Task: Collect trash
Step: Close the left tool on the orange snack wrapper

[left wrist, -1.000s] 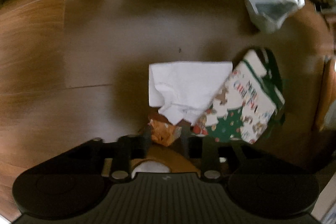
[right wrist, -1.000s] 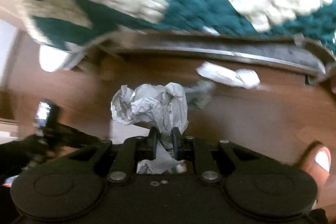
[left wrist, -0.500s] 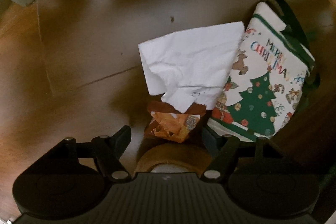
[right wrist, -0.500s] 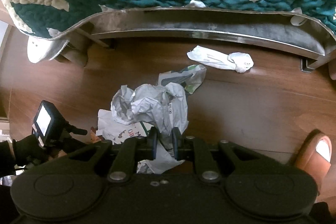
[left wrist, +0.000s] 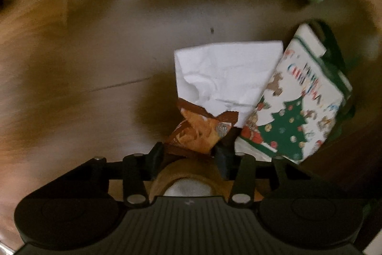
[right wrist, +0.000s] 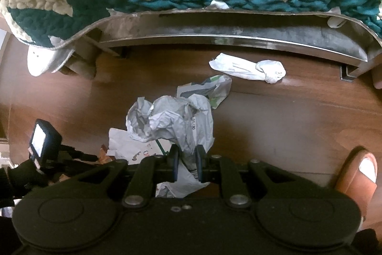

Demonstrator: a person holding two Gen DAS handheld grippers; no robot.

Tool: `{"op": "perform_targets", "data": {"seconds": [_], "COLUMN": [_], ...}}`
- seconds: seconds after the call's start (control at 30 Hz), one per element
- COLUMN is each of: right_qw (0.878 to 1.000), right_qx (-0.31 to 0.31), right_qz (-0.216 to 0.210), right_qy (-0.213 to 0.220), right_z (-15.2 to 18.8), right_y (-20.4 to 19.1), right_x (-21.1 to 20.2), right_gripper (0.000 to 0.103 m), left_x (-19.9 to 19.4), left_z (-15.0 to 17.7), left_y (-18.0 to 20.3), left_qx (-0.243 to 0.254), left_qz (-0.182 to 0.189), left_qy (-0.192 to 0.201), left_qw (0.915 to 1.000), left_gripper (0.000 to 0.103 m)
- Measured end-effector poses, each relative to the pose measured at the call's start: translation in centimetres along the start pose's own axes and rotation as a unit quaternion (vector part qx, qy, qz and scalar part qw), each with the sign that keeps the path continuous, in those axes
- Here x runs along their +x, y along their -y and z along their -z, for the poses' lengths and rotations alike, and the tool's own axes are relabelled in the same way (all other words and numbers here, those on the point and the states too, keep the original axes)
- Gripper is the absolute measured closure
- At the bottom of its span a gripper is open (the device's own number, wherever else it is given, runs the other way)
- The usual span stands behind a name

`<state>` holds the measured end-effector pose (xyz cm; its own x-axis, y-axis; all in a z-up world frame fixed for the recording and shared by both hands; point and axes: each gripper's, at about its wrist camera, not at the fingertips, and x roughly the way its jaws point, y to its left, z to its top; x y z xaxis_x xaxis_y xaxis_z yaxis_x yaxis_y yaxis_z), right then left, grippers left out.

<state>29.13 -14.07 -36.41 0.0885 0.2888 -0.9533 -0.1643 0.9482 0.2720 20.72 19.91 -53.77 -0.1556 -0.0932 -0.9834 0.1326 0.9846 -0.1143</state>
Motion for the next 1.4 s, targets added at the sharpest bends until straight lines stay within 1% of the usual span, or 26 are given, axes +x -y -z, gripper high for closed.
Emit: {"op": "perform_targets", "data": {"seconds": [0.13,0.17,0.2,0.23,0.3,0.37,0.47,0.57,0.63,0.7,0.73,0.8,0.83,0.87,0.97,1.03,1.1,1.23,1.4], "right_qw": [1.0,0.999,0.999,0.999,0.998,0.997,0.995,0.994,0.994,0.995,0.996,0.997,0.997,0.998,0.999,0.999,0.999,0.999,0.999], "right_qx": [-0.003,-0.005,-0.006,-0.006,-0.007,-0.011,0.004,0.015,0.011,0.001,-0.001,0.003,0.006,0.01,0.021,0.021,0.021,0.013,0.025], "right_qz": [-0.007,-0.008,-0.008,-0.008,-0.009,-0.013,-0.022,-0.033,-0.034,-0.028,-0.024,-0.021,-0.02,-0.019,-0.024,-0.028,-0.032,-0.034,-0.031], "right_qy": [0.025,0.034,0.042,0.05,0.063,0.082,0.098,0.103,0.103,0.094,0.088,0.075,0.068,0.061,0.038,0.021,0.003,-0.017,-0.036], "right_z": [0.0,0.1,0.1,0.2,0.4,0.8,1.8,3.3,4.1,4.7,4.9,4.9,4.7,4.5,3.8,3.8,3.9,3.9,3.9], "right_y": [-0.5,-0.7,-0.8,-1.0,-1.5,-2.0,-2.3,-2.2,-2.4,-2.5,-2.6,-2.2,-1.9,-1.6,-1.1,-1.2,-1.3,-1.7,-1.3], "right_x": [-1.7,-2.3,-2.9,-3.6,-5.1,-7.0,-9.5,-11.4,-11.6,-10.9,-10.4,-9.4,-8.9,-8.2,-6.4,-5.3,-4.4,-3.2,-2.3], "right_gripper": [0.088,0.088,0.088,0.088,0.088,0.089,0.089,0.088,0.088,0.088,0.088,0.089,0.088,0.088,0.088,0.088,0.088,0.088,0.088], "left_x": [-4.4,-5.5,-6.4,-7.3,-9.0,-11.2,-13.8,-14.2,-13.8,-12.9,-12.3,-11.0,-10.2,-9.5,-7.4,-6.0,-4.5,-1.8,0.1], "left_z": [0.0,-0.1,0.0,0.1,0.0,0.2,0.5,0.6,0.4,0.3,0.1,-0.3,-0.5,-0.7,-1.2,-1.6,-2.0,-2.5,-2.8], "left_y": [0.0,0.1,0.2,0.1,0.2,0.2,0.4,0.3,0.0,-0.2,-0.2,0.2,0.5,0.7,1.1,1.4,1.3,0.9,0.7], "left_qx": [-0.016,-0.021,-0.027,-0.034,-0.046,-0.05,-0.054,-0.06,-0.068,-0.077,-0.075,-0.052,-0.032,-0.015,0.041,0.079,0.103,0.119,0.114], "left_qz": [0.01,0.009,0.009,0.016,0.021,0.019,0.013,0.01,0.011,0.011,0.012,0.0,-0.012,-0.024,-0.045,-0.062,-0.072,-0.057,-0.058], "left_qy": [0.038,0.046,0.053,0.057,0.068,0.083,0.1,0.1,0.094,0.086,0.083,0.075,0.069,0.067,0.07,0.076,0.071,0.057,0.051], "left_qw": [0.9991,0.9987,0.9982,0.9977,0.9964,0.9951,0.9935,0.9931,0.9932,0.9932,0.9937,0.9958,0.997,0.9974,0.9957,0.9921,0.9895,0.9896,0.9904], "left_gripper": [0.06,0.061,0.071,0.088,0.088,0.088,0.088,0.088,0.087,0.087,0.083,0.067,0.044,0.025,0.024,0.024,0.024,0.024,0.025]}}
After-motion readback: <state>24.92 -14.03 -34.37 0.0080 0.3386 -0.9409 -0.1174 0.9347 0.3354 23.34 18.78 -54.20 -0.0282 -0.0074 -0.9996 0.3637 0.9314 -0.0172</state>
